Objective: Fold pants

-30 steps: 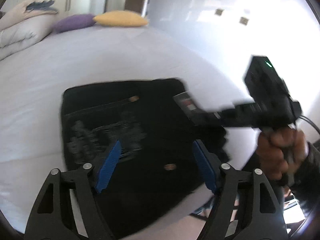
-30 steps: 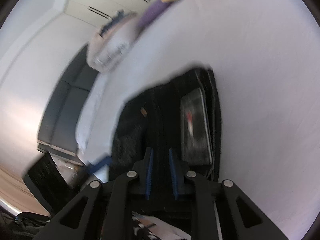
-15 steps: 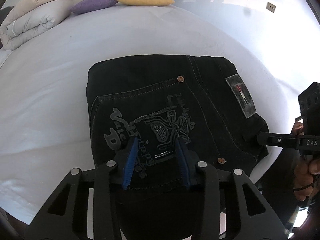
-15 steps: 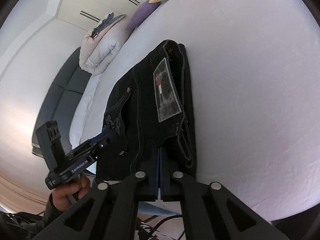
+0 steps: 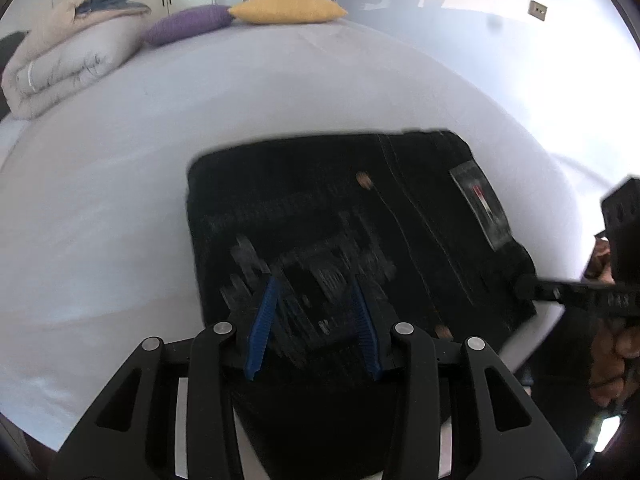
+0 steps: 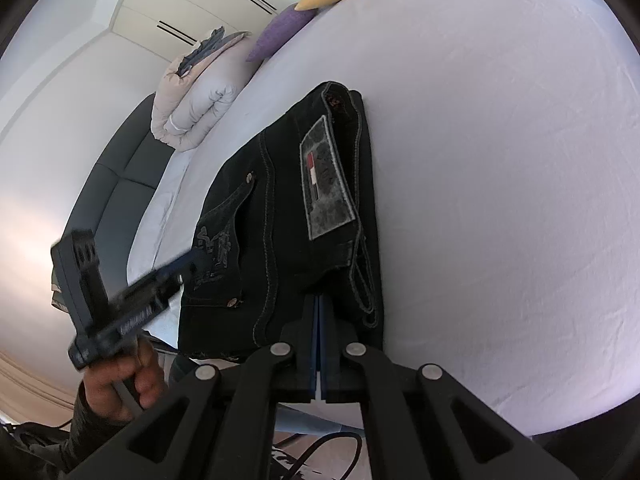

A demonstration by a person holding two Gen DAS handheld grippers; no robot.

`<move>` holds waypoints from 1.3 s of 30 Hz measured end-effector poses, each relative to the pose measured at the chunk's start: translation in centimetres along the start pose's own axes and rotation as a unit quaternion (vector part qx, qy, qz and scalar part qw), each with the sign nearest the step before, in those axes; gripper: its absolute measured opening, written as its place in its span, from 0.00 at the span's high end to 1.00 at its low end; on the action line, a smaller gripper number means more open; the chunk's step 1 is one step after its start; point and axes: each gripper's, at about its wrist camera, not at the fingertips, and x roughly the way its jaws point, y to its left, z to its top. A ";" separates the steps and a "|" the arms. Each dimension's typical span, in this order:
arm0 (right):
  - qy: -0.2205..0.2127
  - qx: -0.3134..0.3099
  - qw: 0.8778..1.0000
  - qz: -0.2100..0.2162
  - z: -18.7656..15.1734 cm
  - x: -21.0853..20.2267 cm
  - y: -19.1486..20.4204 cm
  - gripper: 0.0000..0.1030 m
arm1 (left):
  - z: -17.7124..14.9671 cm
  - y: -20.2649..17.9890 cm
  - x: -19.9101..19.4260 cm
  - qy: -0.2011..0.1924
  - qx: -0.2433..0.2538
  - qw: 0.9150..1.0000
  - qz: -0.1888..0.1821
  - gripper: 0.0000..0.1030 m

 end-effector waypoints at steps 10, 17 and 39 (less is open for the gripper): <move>-0.005 -0.006 1.000 0.000 -0.6 -0.3 -0.3 1.00 | -1.7 -1.8 2.0 0.002 0.056 0.997 0.052 0.64; -0.039 -0.080 0.996 -0.012 -0.1 -4.5 2.4 0.26 | -6.4 -1.4 -3.6 -0.052 0.042 0.997 0.024 0.31; 0.036 -0.033 0.999 -0.018 9.1 4.8 -0.4 0.79 | 1.5 7.1 6.1 0.058 -0.098 0.986 -0.119 0.69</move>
